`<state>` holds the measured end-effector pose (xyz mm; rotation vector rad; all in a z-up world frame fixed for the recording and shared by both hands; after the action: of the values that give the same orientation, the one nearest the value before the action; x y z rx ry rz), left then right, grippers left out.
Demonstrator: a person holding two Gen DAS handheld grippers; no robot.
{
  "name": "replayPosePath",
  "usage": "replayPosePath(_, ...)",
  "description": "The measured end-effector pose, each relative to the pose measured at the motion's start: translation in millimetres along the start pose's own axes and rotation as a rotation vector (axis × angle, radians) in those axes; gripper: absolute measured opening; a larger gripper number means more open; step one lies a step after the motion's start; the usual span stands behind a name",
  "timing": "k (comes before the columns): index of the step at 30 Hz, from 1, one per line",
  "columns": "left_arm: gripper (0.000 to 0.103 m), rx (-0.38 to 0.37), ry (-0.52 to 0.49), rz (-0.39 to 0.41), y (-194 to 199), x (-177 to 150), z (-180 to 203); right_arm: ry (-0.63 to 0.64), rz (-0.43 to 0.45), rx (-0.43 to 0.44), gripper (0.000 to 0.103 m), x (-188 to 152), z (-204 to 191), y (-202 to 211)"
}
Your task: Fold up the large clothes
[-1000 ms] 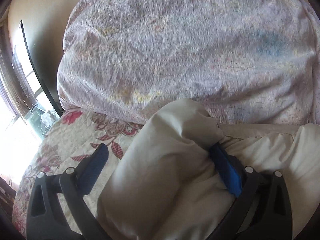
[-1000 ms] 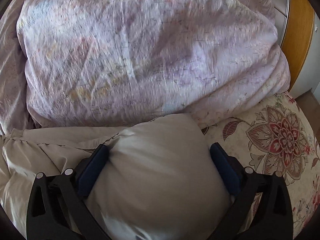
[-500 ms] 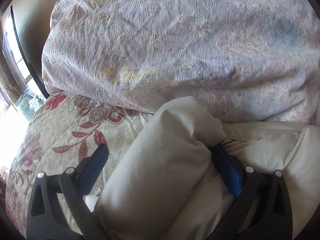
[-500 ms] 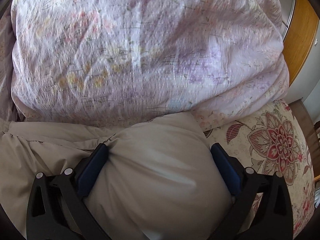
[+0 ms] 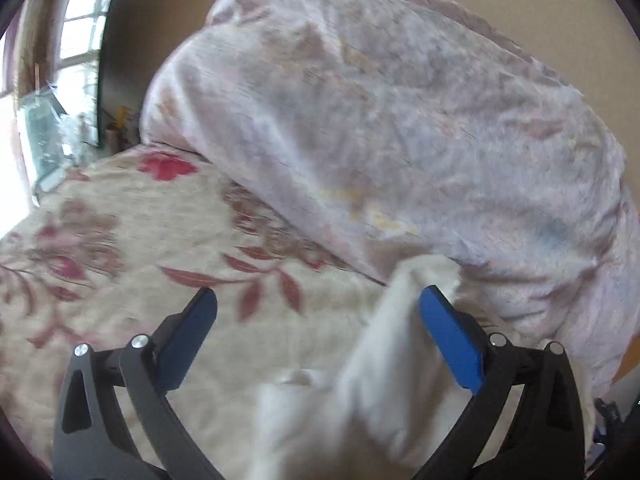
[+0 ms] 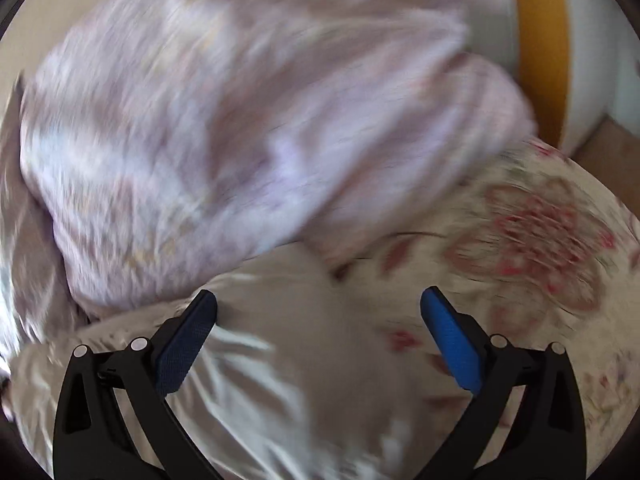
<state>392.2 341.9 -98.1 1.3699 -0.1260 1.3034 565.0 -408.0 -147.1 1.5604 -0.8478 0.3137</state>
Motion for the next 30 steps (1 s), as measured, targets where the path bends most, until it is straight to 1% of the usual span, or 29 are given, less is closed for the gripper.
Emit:
replayPosePath(1, 0.1, 0.071, -0.023, 0.02, 12.1, 5.9, -18.4, -0.009, 0.014, -0.028, 0.102, 0.9, 15.4, 14.1)
replayPosePath(2, 0.1, 0.118, -0.037, 0.032, 22.9, 11.1, -34.3, -0.007, 0.025, -0.051, 0.102, -1.8, 27.9, 27.9)
replayPosePath(3, 0.1, 0.153, -0.04, 0.032, 34.7, 14.9, -50.4, -0.002, 0.03, -0.079, 0.102, -1.8, 40.7, 43.8)
replayPosePath(4, 0.1, 0.152, -0.028, 0.018, 47.3, 15.5, -66.4, -0.001, 0.023, -0.077, 0.102, -2.5, 51.4, 59.1)
replayPosePath(6, 0.1, 0.087, 0.017, -0.026, 69.7, 7.8, -85.1, -0.023, -0.011, -0.013, 0.102, -9.9, 66.3, 86.8)
replayPosePath(7, 0.1, 0.051, 0.037, -0.047, 80.7, 4.1, -94.2, -0.036, -0.029, 0.019, 0.102, -15.7, 66.6, 96.7)
replayPosePath(8, 0.1, 0.016, 0.053, -0.068, 99.5, -12.6, -91.3, -0.05, -0.049, 0.051, 0.102, -24.5, 65.6, 107.7)
replayPosePath(9, 0.1, -0.027, 0.07, -0.094, 111.7, -25.3, -90.7, -0.062, -0.066, 0.074, 0.102, -44.4, 57.8, 121.1)
replayPosePath(10, 0.1, -0.071, 0.078, -0.129, 119.7, -37.7, -92.9, -0.075, -0.092, 0.111, 0.102, -57.4, 55.7, 131.8)
replayPosePath(11, 0.1, -0.1, 0.08, -0.16, 125.7, -52.8, -84.2, -0.087, -0.124, 0.151, 0.102, -66.6, 53.7, 139.8)
replayPosePath(14, 0.1, -0.184, 0.078, -0.249, 133.9, -91.1, -69.0, -0.128, -0.196, 0.227, 0.102, -94.2, 43.1, 158.9)
replayPosePath(16, 0.1, -0.223, 0.093, -0.298, 134.6, -109.6, -58.9, -0.17, -0.247, 0.261, 0.098, -111.6, 36.8, 164.1)
replayPosePath(17, 0.1, -0.241, 0.107, -0.32, 133.9, -118.1, -55.0, -0.188, -0.272, 0.271, 0.092, -118.9, 34.8, 164.8)
replayPosePath(18, 0.099, -0.264, 0.124, -0.338, 135.5, -127.6, -50.2, -0.207, -0.3, 0.289, 0.089, -126.3, 32.7, 162.1)
replayPosePath(20, 0.099, -0.296, 0.141, -0.349, 137.0, -136.2, -40.9, -0.25, -0.338, 0.323, 0.084, -137.0, 27.7, 156.0)
replayPosePath(22, 0.099, -0.307, 0.142, -0.346, 138.6, -141.9, -30.4, -0.286, -0.372, 0.372, 0.082, -145.6, 17.2, 149.8)
replayPosePath(24, 0.098, -0.311, 0.143, -0.341, 138.4, -144.9, -21.0, -0.3, -0.391, 0.39, 0.08, -149.9, 7.0, 142.9)
replayPosePath(25, 0.096, -0.312, 0.148, -0.344, 137.1, -147.0, -16.7, -0.305, -0.4, 0.392, 0.08, -152.1, 2.2, 139.2)
replayPosePath(26, 0.094, -0.315, 0.156, -0.351, 134.6, -148.0, -13.4, -0.309, -0.409, 0.394, 0.079, -153.4, -2.6, 135.7)
replayPosePath(27, 0.091, -0.314, 0.167, -0.36, 131.5, -150.9, -10.3, -0.314, -0.422, 0.394, 0.076, -156.1, -7.6, 130.9)
replayPosePath(29, 0.084, -0.31, 0.198, -0.386, 123.3, -156.6, -6.8, -0.331, -0.44, 0.392, 0.073, -161.4, -11.5, 124.1)
replayPosePath(30, 0.078, -0.317, 0.217, -0.404, 118.6, -160.1, -4.5, -0.342, -0.442, 0.401, 0.069, -163.8, -13.9, 120.8)
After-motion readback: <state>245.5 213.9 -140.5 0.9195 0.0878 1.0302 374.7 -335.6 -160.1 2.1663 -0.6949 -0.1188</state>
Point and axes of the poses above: each gripper's, at about its wrist camera, not at the fingertips, and y roughly against the way its jaws point, z to its right, x to its top, the point moved 5 cm from there along -y, roughly the way its jaws point, and after that the axes turned 1 degree about y, right-handed, at the moved point
